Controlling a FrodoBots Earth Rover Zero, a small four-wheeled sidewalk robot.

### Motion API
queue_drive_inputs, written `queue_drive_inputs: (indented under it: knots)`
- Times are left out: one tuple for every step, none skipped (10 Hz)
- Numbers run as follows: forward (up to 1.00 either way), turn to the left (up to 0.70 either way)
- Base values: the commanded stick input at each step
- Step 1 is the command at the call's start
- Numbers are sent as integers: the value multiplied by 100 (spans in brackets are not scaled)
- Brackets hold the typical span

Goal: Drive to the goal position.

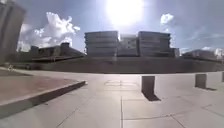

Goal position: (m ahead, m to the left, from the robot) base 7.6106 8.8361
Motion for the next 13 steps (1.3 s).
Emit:
queue_drive_inputs:
  knots:
    - [100, 1]
    - [100, 1]
    - [100, 1]
    - [100, 1]
    - [100, 1]
    - [100, 1]
    - [100, 1]
    - [100, 1]
    - [100, 1]
    - [100, 1]
    - [100, 1]
    - [100, 1]
    - [100, 5]
